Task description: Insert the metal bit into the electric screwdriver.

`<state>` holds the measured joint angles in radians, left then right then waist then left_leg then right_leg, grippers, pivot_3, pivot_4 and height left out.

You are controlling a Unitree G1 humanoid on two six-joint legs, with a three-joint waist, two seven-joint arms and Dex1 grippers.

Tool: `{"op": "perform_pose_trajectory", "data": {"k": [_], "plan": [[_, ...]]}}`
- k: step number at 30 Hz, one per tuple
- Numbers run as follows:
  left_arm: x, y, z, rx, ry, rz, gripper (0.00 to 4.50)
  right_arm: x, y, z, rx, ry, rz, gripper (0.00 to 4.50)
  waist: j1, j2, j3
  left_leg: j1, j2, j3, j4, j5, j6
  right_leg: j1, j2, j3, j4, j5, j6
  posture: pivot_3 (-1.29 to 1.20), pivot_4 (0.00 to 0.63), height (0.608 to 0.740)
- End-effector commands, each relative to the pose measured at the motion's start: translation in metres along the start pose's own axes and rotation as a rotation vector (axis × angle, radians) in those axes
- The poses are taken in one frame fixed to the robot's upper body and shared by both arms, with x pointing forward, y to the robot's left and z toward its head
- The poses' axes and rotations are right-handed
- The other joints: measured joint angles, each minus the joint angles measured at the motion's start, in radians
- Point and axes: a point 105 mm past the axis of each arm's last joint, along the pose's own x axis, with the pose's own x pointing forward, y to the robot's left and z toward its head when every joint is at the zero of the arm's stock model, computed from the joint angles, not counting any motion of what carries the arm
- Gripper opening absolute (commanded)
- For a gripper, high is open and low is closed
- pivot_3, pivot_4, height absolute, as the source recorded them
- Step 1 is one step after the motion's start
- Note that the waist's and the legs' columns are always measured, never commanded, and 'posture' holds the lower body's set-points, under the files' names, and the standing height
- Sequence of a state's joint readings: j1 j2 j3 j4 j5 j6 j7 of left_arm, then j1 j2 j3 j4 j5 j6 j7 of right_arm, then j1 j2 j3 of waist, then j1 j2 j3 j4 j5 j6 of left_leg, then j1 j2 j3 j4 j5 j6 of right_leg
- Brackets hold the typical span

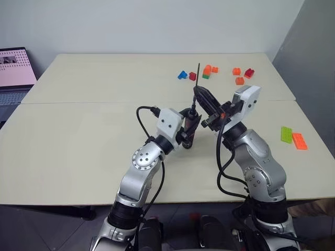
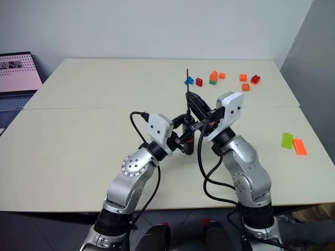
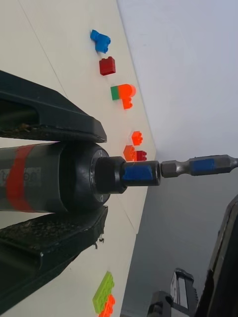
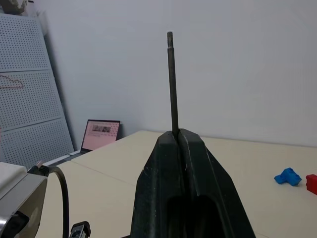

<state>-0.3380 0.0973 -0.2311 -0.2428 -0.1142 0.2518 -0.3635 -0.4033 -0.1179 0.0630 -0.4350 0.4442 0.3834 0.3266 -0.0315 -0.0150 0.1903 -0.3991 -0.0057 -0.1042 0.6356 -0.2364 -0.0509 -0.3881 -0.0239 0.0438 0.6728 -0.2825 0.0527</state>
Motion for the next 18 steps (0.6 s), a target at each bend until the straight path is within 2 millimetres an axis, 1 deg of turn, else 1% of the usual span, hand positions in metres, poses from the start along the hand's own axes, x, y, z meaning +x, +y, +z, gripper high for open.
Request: {"op": "perform_pose_trajectory", "data": {"k": [1,4,11,18], "plan": [[-0.002,-0.001,-0.002,0.001,0.011,-0.002,1.64,0.001,0.001,0.008,-0.022,-0.033,0.014,0.0,0.0,0.0,0.0,0.0,0.0,0.0,0.0,0.0,0.0,0.0,0.0,0.0,0.0,0.0,0.0,0.0,0.15,0.74],[-0.002,-0.001,-0.002,0.001,0.011,-0.002,1.64,0.0,0.001,0.008,-0.022,-0.03,0.013,0.0,0.0,0.0,0.0,0.0,0.0,0.0,0.0,0.0,0.0,0.0,0.0,0.0,0.0,0.0,0.0,0.0,0.15,0.74],[-0.002,0.0,-0.002,0.002,0.012,-0.002,1.64,-0.004,-0.002,-0.002,-0.023,0.007,0.004,0.0,0.0,0.0,0.0,0.0,0.0,0.0,0.0,0.0,0.0,0.0,0.0,0.0,0.0,0.0,0.0,0.0,0.15,0.74],[-0.002,-0.001,-0.002,0.001,0.011,-0.003,1.64,-0.008,-0.004,-0.005,-0.038,0.024,0.002,0.0,0.0,0.0,0.0,0.001,0.0,0.0,0.0,0.0,0.0,0.0,0.0,0.0,0.0,0.0,0.0,0.0,0.15,0.74]]}}
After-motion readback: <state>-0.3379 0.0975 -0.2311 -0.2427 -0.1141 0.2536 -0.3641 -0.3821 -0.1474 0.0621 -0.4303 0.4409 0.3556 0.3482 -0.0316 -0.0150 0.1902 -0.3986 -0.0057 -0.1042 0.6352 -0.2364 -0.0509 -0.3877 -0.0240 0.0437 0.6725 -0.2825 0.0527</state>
